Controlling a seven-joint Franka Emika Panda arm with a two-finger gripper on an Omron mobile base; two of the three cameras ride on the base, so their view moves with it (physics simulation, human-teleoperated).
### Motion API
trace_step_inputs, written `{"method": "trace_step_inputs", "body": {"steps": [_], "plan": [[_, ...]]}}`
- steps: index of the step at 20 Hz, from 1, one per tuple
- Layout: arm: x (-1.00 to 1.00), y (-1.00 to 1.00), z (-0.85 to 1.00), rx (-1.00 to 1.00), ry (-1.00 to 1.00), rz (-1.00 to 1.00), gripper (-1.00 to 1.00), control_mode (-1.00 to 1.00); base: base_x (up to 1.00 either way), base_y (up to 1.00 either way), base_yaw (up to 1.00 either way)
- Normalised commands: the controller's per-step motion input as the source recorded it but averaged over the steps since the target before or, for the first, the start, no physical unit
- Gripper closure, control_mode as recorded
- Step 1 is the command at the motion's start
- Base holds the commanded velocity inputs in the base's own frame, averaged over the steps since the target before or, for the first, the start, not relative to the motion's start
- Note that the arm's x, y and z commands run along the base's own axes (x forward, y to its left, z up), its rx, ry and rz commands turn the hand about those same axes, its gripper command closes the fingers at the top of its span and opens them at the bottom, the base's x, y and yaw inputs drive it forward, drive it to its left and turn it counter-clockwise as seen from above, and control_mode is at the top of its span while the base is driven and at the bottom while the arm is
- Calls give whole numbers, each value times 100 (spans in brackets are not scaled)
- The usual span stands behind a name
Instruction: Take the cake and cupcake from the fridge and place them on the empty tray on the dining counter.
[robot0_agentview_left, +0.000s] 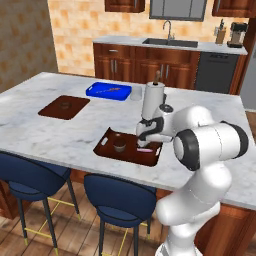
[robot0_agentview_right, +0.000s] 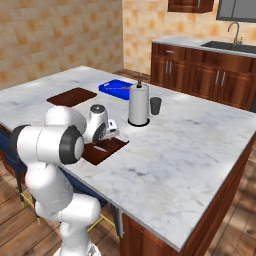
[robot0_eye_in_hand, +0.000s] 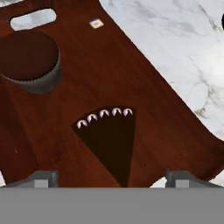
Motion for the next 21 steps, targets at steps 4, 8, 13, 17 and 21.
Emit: {"method": "trace_step_inputs", "body": {"steps": [4, 8, 13, 17, 21], "plan": [[-78, -7, 100, 8, 0, -9, -100, -100, 0, 0, 0], [-91, -1, 100, 8, 0, -8, -100, -100, 0, 0, 0], [-100, -2, 100, 2, -2, -9, -100, -100, 0, 0, 0], [-100, -5, 81, 1, -23, -12, -100, -100, 0, 0, 0], [-100, -4, 78, 1, -26, -11, -100, -100, 0, 0, 0]]}}
